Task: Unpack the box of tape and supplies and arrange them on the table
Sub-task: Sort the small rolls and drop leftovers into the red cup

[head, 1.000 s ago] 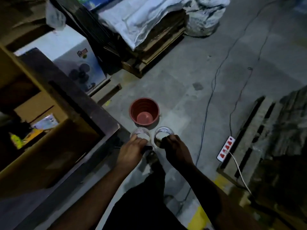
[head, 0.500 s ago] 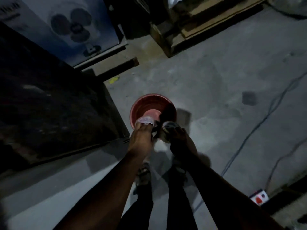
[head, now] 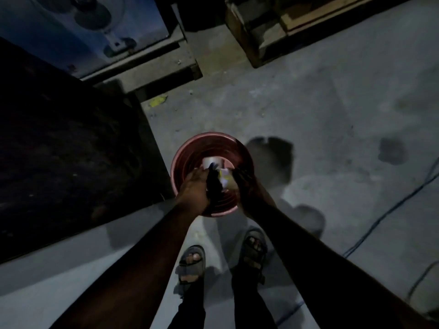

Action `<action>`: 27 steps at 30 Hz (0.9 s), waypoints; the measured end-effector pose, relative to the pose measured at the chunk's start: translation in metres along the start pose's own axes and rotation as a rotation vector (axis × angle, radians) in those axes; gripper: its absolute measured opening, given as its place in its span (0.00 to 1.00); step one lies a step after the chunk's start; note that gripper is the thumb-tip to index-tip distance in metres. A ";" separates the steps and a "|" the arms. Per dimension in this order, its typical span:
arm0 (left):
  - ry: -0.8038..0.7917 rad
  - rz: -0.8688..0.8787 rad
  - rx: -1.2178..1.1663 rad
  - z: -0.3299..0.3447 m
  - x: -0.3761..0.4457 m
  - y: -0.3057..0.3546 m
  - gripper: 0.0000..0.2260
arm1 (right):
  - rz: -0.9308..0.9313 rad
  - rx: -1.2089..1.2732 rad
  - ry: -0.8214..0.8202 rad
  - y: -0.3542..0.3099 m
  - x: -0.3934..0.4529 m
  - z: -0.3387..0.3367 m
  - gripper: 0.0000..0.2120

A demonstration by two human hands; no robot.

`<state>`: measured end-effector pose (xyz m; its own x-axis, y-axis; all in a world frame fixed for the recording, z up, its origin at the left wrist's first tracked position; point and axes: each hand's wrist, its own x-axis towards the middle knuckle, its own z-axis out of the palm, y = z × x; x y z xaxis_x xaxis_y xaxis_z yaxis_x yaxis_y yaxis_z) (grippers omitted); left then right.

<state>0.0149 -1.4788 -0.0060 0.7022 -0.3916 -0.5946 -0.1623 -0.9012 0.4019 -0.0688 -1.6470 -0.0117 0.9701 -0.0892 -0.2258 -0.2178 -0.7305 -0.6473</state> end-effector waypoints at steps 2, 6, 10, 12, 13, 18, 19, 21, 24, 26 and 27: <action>0.025 -0.015 0.014 -0.009 -0.019 0.006 0.35 | 0.048 0.069 0.003 -0.005 -0.008 -0.017 0.22; 0.056 0.001 -0.002 -0.040 -0.087 0.033 0.31 | 0.010 0.080 0.083 -0.047 -0.042 -0.062 0.25; 0.121 0.000 -0.058 -0.093 -0.180 0.073 0.30 | 0.025 -0.002 -0.077 -0.125 -0.096 -0.134 0.31; 0.142 0.020 -0.092 -0.122 -0.233 0.091 0.30 | 0.088 -0.056 -0.207 -0.167 -0.126 -0.162 0.31; 0.143 0.037 -0.094 -0.137 -0.263 0.097 0.30 | 0.089 -0.081 -0.211 -0.191 -0.143 -0.177 0.30; 0.176 0.171 -0.017 -0.196 -0.411 0.096 0.27 | -0.034 -0.195 -0.263 -0.309 -0.228 -0.224 0.29; 0.207 0.211 -0.008 -0.203 -0.441 0.087 0.26 | -0.061 -0.217 -0.271 -0.335 -0.244 -0.224 0.29; 0.289 0.268 -0.034 -0.213 -0.491 0.061 0.24 | -0.128 -0.257 -0.235 -0.377 -0.269 -0.217 0.29; 0.389 0.230 -0.076 -0.223 -0.569 -0.002 0.25 | -0.271 -0.199 -0.134 -0.446 -0.306 -0.184 0.27; 0.451 0.139 -0.070 -0.225 -0.612 -0.049 0.26 | -0.298 -0.177 -0.103 -0.491 -0.325 -0.163 0.26; 0.490 0.091 -0.074 -0.227 -0.637 -0.075 0.26 | -0.325 -0.190 -0.091 -0.515 -0.333 -0.150 0.26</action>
<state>-0.2629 -1.1199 0.5003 0.9331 -0.3194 -0.1652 -0.2013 -0.8448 0.4959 -0.2631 -1.3425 0.5062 0.9700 0.2216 -0.0999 0.1314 -0.8238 -0.5515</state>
